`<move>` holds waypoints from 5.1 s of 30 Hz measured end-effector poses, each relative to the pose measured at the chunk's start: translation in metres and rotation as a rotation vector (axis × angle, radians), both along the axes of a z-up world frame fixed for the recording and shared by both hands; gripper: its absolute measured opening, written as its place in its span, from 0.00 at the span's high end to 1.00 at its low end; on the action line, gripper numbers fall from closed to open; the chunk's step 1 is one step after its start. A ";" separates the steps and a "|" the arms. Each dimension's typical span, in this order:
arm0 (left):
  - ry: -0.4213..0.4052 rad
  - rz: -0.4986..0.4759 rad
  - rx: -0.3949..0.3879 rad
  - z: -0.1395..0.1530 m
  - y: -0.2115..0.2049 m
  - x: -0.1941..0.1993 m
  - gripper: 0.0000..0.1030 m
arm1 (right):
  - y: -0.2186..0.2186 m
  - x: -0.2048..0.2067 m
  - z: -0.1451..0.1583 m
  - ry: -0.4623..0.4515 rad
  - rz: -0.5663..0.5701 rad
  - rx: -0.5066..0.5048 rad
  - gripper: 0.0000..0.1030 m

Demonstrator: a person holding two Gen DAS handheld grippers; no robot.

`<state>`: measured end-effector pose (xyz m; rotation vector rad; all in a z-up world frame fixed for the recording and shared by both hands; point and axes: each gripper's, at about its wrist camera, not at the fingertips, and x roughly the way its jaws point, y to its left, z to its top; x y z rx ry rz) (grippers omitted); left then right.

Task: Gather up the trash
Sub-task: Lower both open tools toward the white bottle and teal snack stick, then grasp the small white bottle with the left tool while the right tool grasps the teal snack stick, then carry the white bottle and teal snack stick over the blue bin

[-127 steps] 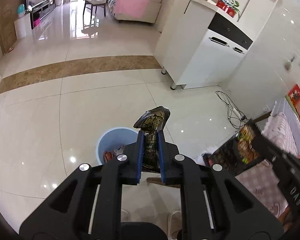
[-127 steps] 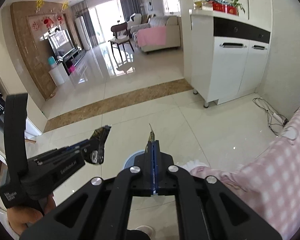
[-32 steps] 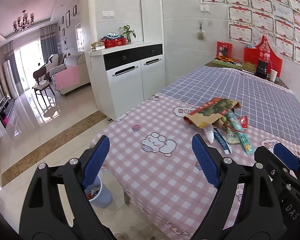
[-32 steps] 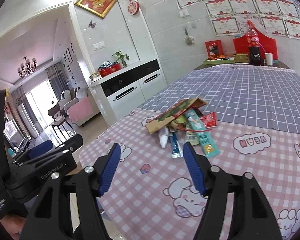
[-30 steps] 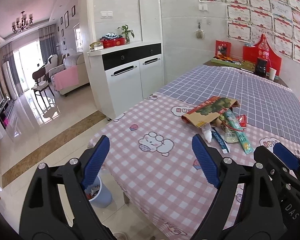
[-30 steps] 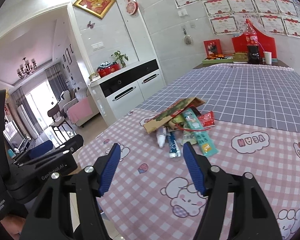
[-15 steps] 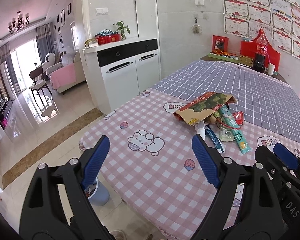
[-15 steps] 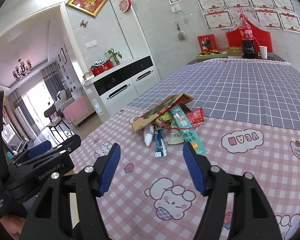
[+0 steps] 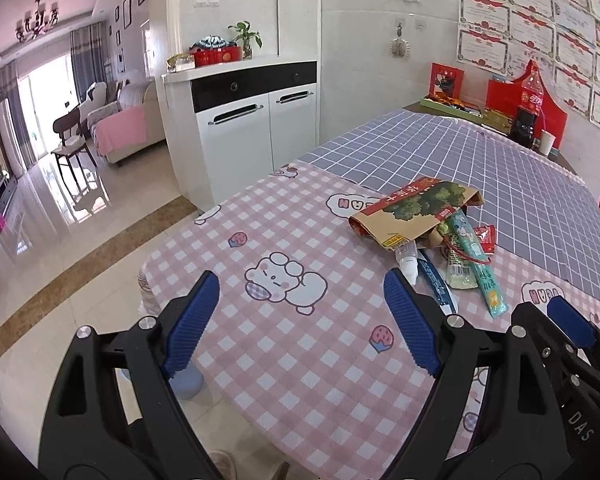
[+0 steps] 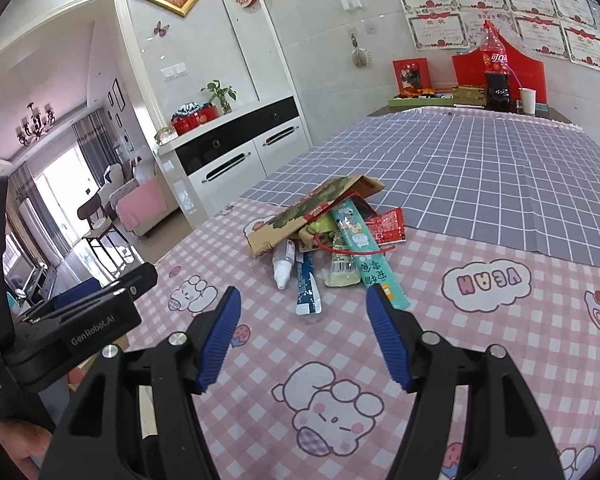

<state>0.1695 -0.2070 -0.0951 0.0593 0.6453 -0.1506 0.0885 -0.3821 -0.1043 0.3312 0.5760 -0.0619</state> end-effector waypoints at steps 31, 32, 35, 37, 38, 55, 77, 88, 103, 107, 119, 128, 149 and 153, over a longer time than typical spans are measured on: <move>0.236 -0.102 -0.160 -0.049 -0.013 0.075 0.19 | -0.041 0.056 -0.036 0.169 -0.081 -0.054 0.37; 0.247 -0.114 -0.164 -0.051 -0.017 0.077 0.19 | -0.044 0.058 -0.037 0.175 -0.086 -0.052 0.37; 0.279 -0.158 -0.162 -0.060 -0.033 0.083 0.19 | -0.050 0.061 -0.040 0.188 -0.102 -0.053 0.37; 0.283 -0.178 -0.165 -0.063 -0.042 0.086 0.19 | -0.054 0.064 -0.043 0.202 -0.105 -0.054 0.37; 0.289 -0.192 -0.162 -0.064 -0.047 0.087 0.19 | -0.055 0.066 -0.044 0.206 -0.108 -0.057 0.37; 0.283 -0.246 -0.076 -0.078 -0.098 0.118 0.41 | -0.068 0.110 -0.058 0.286 -0.048 -0.074 0.37; 0.233 -0.266 -0.087 -0.055 -0.071 0.064 0.77 | -0.067 0.066 -0.045 0.224 -0.021 -0.029 0.73; 0.207 -0.314 -0.084 -0.031 -0.093 0.027 0.77 | -0.083 0.009 -0.032 0.138 -0.028 0.063 0.73; 0.131 -0.328 -0.079 0.002 -0.098 -0.019 0.77 | -0.067 -0.018 -0.012 0.072 0.017 0.073 0.73; 0.116 -0.326 -0.092 0.009 -0.090 -0.025 0.77 | -0.058 -0.022 -0.005 0.055 0.026 0.063 0.73; 0.089 -0.291 -0.154 0.020 -0.035 -0.027 0.77 | -0.006 -0.019 0.012 0.038 0.075 0.017 0.73; 0.087 -0.209 -0.212 0.016 0.040 -0.010 0.77 | 0.065 0.012 0.014 0.055 0.168 -0.020 0.73; 0.123 0.289 -0.311 -0.043 0.338 0.051 0.77 | 0.329 0.132 -0.019 0.142 0.605 -0.062 0.73; 0.188 0.382 -0.316 -0.075 0.383 0.067 0.77 | 0.371 0.152 -0.037 0.177 0.665 -0.069 0.73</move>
